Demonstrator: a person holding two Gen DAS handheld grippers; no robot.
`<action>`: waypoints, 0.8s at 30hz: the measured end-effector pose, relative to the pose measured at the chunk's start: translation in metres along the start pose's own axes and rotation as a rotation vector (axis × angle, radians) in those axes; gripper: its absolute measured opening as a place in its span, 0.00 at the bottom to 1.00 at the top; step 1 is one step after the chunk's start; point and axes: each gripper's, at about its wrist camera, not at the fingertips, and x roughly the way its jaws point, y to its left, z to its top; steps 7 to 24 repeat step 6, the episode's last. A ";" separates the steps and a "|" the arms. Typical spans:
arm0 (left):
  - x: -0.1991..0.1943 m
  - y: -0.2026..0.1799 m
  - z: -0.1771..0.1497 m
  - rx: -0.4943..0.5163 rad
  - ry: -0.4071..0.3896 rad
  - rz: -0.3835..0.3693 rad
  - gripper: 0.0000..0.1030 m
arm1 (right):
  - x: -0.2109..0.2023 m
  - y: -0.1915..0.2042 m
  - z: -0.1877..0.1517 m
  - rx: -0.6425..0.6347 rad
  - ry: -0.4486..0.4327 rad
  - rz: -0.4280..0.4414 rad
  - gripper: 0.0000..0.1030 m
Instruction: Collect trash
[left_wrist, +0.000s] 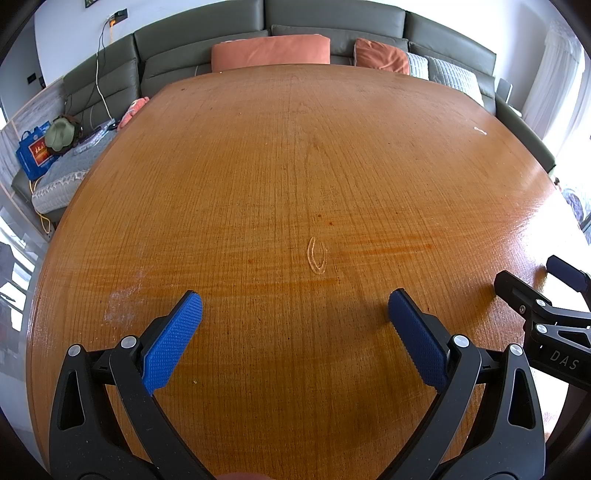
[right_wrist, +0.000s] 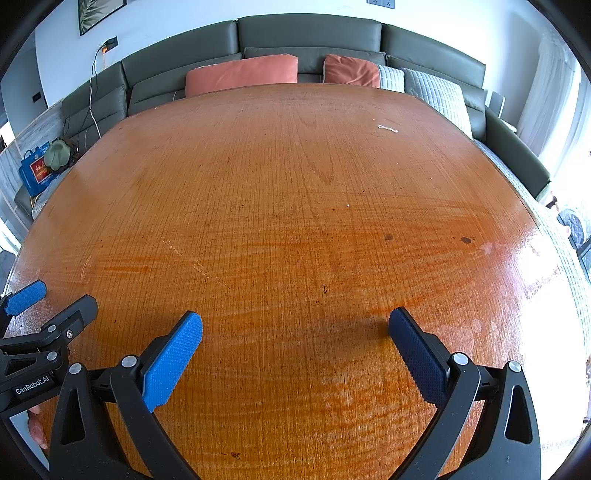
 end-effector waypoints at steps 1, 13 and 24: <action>0.000 0.001 0.000 0.000 0.000 -0.001 0.94 | 0.000 0.000 0.000 0.000 0.000 0.000 0.98; 0.000 0.001 0.000 0.000 0.000 0.000 0.94 | 0.000 0.000 0.000 0.000 0.000 0.000 0.98; 0.000 0.001 0.000 0.000 0.000 0.000 0.94 | 0.000 0.000 0.000 0.000 0.000 0.000 0.98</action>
